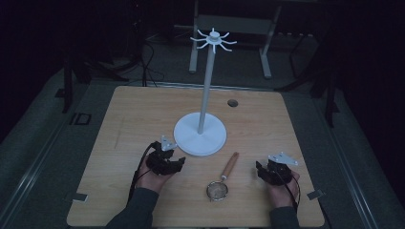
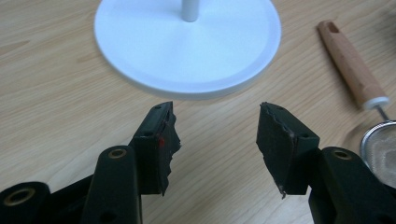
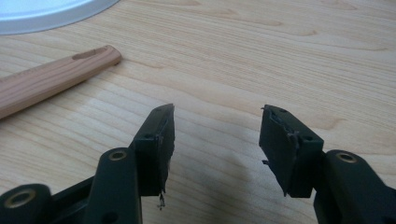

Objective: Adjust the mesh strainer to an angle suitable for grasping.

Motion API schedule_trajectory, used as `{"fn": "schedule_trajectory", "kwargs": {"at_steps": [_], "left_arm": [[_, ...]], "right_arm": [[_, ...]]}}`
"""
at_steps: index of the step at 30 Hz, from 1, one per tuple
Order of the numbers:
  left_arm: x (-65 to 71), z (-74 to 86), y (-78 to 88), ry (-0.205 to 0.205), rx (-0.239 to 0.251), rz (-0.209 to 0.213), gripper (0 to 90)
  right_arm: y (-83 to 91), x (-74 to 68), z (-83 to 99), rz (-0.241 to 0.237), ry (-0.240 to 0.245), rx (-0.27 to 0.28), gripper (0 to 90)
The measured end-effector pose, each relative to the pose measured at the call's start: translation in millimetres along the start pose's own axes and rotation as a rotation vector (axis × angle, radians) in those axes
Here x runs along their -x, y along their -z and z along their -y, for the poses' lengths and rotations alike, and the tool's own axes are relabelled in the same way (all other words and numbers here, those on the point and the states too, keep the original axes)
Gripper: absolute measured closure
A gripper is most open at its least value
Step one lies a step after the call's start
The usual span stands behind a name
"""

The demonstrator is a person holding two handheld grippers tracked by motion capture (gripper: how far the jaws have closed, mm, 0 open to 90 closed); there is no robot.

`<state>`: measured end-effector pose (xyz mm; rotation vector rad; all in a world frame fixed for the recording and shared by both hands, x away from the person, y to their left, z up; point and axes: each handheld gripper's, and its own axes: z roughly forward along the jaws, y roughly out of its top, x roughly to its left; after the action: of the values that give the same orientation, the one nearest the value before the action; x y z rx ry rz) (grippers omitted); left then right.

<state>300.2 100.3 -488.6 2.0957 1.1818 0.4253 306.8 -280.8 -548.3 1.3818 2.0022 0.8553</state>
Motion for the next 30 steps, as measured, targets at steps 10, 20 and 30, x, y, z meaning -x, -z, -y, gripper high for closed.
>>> {"fn": "schedule_trajectory", "kwargs": {"at_steps": [10, 20, 30], "left_arm": [[15.5, -19.3, -11.9, -0.037, -0.026, 0.023, 46.5], [30.1, -33.4, -25.8, -0.069, -0.061, 0.061, 46.0], [48.9, -41.9, -42.2, -0.096, -0.108, 0.099, 46.2]], "right_arm": [[-0.9, 1.8, 0.3, 0.008, 0.0, 0.0, 45.0], [-0.8, 2.9, 0.5, 0.011, 0.0, 0.002, 44.9], [0.2, 4.6, 0.8, 0.016, -0.008, 0.008, 44.7]]}}
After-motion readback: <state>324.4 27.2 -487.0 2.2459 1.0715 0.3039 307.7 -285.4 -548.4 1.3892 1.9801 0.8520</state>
